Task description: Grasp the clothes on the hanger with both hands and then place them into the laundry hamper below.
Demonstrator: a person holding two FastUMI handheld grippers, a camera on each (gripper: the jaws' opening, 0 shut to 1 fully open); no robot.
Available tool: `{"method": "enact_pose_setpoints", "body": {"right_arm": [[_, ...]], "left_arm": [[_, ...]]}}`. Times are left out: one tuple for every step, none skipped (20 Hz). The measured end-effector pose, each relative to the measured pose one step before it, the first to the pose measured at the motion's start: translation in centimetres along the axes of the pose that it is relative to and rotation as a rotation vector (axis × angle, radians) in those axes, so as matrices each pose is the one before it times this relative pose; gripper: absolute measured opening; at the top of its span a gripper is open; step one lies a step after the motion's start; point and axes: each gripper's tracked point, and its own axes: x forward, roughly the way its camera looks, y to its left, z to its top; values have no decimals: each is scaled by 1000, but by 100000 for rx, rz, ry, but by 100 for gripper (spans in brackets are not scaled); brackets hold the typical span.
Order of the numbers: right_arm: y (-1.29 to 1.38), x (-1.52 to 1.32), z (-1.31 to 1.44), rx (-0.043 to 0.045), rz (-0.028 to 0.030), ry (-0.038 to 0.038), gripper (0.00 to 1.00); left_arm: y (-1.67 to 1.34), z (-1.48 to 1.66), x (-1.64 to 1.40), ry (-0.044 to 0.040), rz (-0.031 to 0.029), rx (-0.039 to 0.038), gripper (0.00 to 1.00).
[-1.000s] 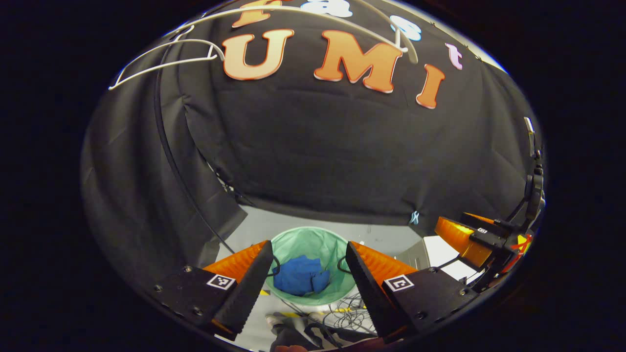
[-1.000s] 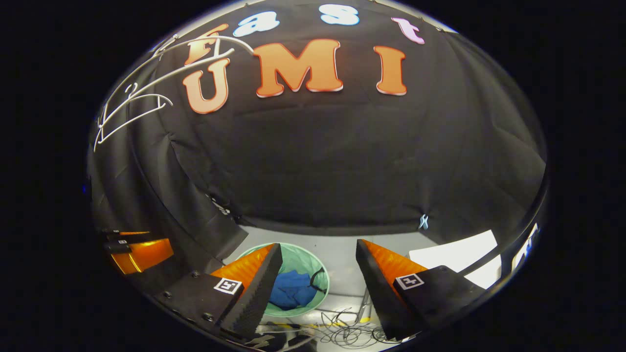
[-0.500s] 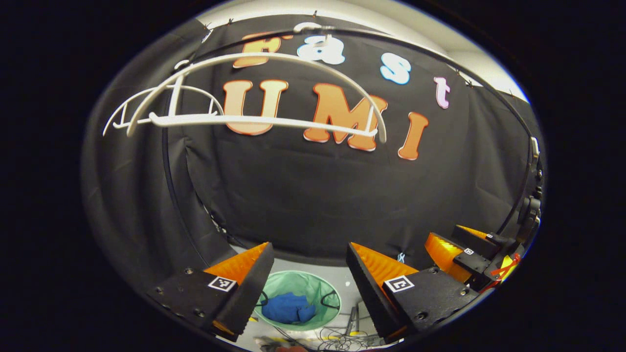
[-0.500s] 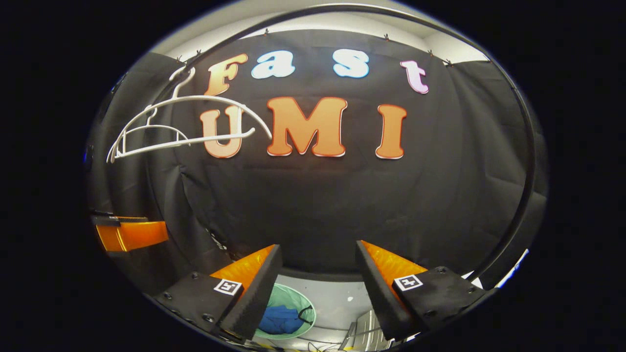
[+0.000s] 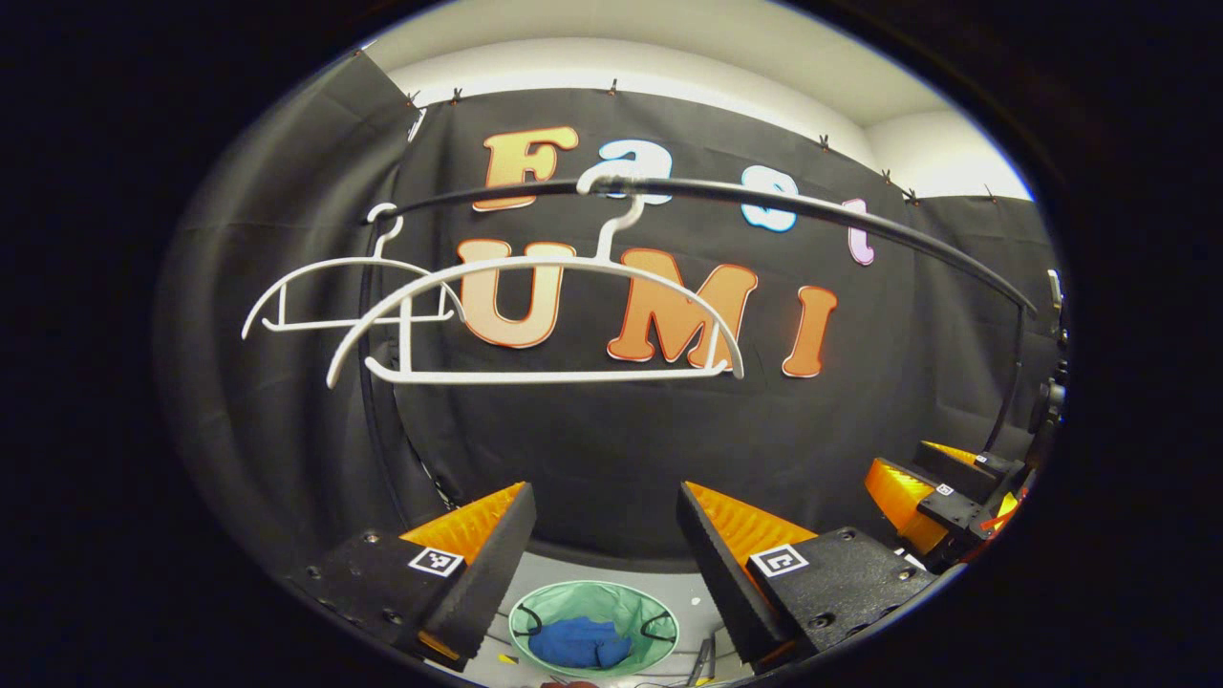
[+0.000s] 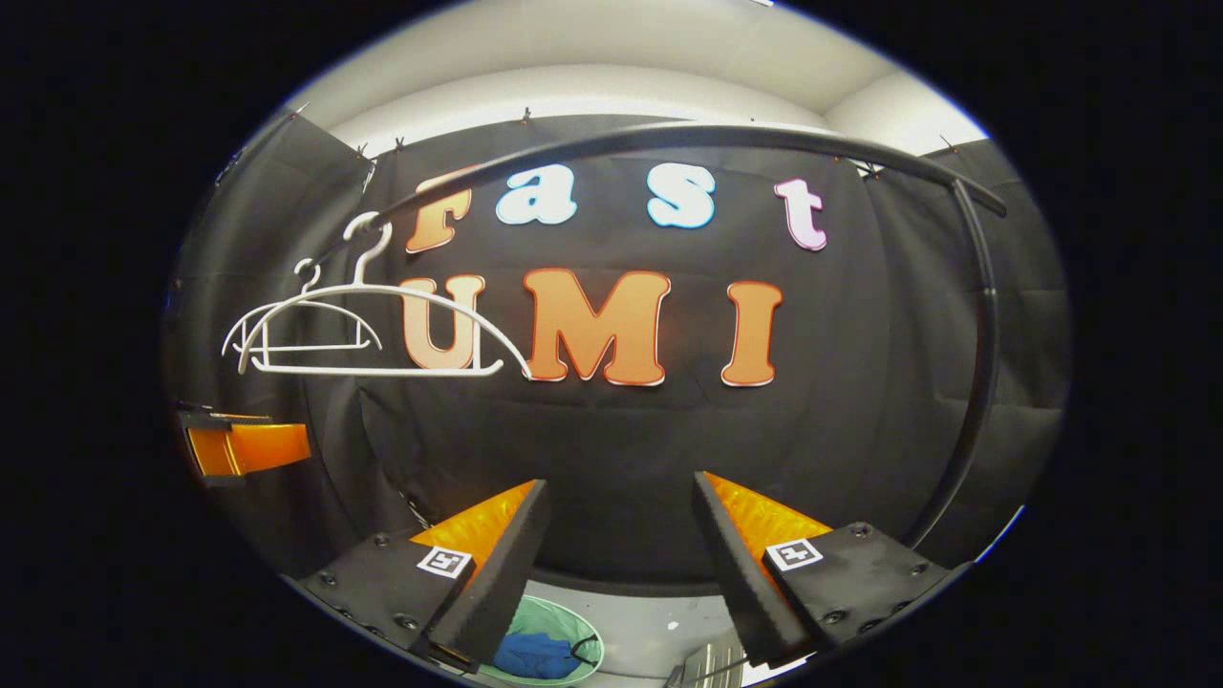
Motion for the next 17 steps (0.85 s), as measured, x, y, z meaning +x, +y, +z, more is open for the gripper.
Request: {"method": "enact_pose_setpoints", "body": {"right_arm": [[60, -154, 507, 678, 247, -575, 91], [135, -58, 200, 879, 171, -157, 91], [-55, -50, 33, 768, 48, -256, 91], [-93, -85, -25, 455, -175, -280, 91], [-69, 18, 22, -97, -147, -173, 91], [-111, -29, -30, -65, -183, -107, 91], [-183, -110, 82, -156, -204, -77, 91], [-133, 0, 74, -1, -518, -201, 91], [-275, -117, 1, -146, -398, -107, 100], [-143, 31, 44, 89, -375, -14, 96], [-55, 15, 113, 266, -274, 26, 96], [-168, -63, -78, 236, -324, -52, 96], [-69, -10, 35, 172, -307, -36, 100], [-68, -6, -45, -18, -67, -46, 96], [44, 76, 58, -33, -196, -273, 91], [-72, 90, -58, -205, -104, -104, 91], [-86, -12, -135, -55, -203, 200, 100]], "left_arm": [[148, 744, -414, -2158, 611, -218, 94], [-4, 688, -271, -1923, 356, -380, 94], [92, 390, -80, -1676, 173, -402, 97], [31, 260, 96, -1131, 305, -236, 90], [79, 135, -7, -895, 544, -114, 90], [1, -41, 117, -308, 449, -76, 90], [46, -80, -183, 39, 314, -327, 90], [32, 56, -141, 52, -1, -436, 89], [-14, 16, 44, 32, -117, 6, 89], [91, 61, -63, -284, 321, 532, 89], [3, 39, 95, -263, 252, 784, 89], [-15, -65, -66, 334, 95, 744, 89], [-122, -81, 29, 261, -146, 195, 89], [-5, -128, -16, 294, -495, -274, 89], [85, -125, 157, 77, -388, -553, 89], [91, -249, 108, 701, 29, -542, 90], [81, -374, 222, 1099, 93, -407, 94]]}}
